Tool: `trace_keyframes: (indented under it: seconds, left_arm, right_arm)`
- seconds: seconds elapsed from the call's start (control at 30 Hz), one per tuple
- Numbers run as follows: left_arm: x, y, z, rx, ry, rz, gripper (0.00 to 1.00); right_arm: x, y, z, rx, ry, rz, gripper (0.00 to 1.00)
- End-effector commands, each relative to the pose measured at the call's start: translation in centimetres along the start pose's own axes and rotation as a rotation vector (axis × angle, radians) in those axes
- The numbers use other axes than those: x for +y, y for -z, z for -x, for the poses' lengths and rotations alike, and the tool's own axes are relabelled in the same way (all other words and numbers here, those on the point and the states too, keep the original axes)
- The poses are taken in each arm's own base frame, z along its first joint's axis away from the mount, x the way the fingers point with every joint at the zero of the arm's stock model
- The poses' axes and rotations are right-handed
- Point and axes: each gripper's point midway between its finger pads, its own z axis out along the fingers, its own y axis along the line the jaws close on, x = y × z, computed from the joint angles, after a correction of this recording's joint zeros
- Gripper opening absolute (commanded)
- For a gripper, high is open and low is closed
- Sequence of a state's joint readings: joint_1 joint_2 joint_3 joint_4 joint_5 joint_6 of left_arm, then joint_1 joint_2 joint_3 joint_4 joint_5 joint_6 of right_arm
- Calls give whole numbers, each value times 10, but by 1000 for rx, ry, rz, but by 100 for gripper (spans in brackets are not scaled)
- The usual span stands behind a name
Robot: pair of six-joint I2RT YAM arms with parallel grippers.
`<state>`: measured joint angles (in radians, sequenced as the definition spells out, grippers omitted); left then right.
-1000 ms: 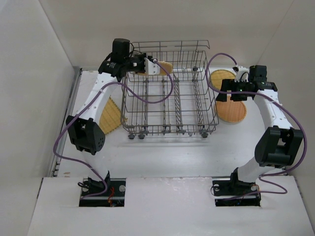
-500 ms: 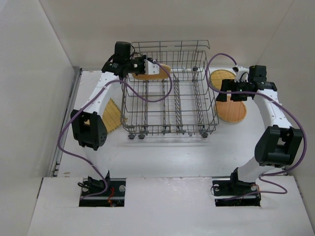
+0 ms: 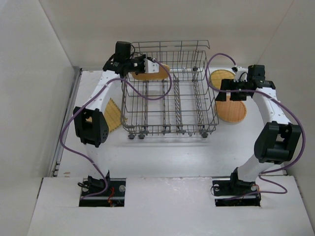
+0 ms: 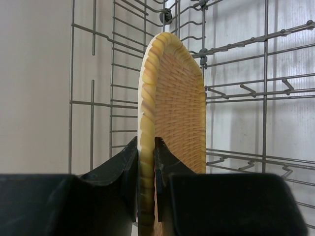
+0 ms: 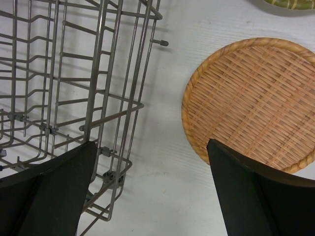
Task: Load the plates into the dish rack
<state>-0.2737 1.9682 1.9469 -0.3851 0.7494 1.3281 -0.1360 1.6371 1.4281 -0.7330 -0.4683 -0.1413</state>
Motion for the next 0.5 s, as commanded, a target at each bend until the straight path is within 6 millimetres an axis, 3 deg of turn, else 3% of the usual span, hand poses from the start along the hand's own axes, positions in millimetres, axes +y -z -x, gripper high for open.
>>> trace_keyframes:
  seconds: [0.0, 0.47]
  left_arm:
    - [48, 19, 41, -87, -132, 113, 1]
    - [7, -7, 28, -87, -66, 23, 2]
  right_arm:
    - [5, 6, 19, -47, 27, 6, 100]
    - [1, 3, 12, -30, 18, 7, 100]
